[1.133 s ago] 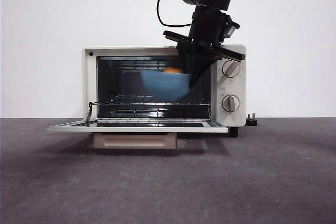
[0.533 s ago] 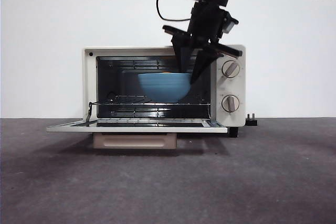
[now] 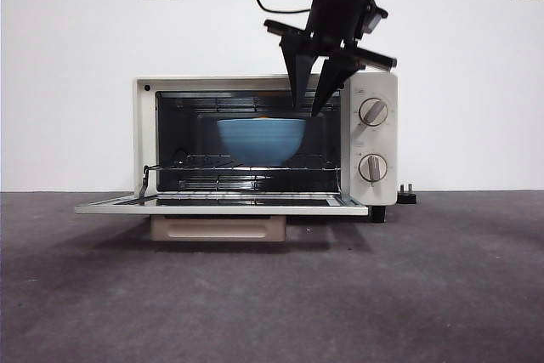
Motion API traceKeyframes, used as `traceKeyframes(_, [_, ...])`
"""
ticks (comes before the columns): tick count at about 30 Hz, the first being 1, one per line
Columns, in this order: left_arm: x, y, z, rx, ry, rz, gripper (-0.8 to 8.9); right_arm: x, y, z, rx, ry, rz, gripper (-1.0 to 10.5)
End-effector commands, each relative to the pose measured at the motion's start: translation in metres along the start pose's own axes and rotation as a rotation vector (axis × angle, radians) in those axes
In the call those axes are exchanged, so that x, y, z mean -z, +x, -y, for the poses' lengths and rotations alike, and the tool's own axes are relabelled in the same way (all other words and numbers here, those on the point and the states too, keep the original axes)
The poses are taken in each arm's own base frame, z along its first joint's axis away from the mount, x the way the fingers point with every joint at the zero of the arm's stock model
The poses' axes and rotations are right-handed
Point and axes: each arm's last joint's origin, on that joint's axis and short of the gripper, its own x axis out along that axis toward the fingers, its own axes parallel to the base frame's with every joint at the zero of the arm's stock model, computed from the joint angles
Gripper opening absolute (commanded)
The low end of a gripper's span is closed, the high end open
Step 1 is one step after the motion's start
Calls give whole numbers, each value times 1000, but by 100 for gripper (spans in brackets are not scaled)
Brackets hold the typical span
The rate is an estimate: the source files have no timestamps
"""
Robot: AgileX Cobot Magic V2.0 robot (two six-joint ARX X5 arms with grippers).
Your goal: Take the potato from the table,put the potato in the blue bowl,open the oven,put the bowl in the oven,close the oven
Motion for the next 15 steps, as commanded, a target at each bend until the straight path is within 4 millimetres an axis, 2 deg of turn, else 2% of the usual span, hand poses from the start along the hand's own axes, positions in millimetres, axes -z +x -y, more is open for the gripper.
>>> traceKeyframes(1, [0, 0, 0, -2, 3, 1, -5, 3, -17, -7, -18, -143, 9, 131])
traceKeyframes(7, [-3, 4, -1, -3, 2, 1, -5, 20, -73, -17, 29, -430, 48, 124])
traceKeyframes(11, [-8, 11, -3, -2, 1, -6, -5, 37, -114, -30, -62, -677, 134, 123])
traceKeyframes(15, [-13, 23, -6, -3, -10, -42, -5, 57, -150, -35, -99, -906, 217, 123])
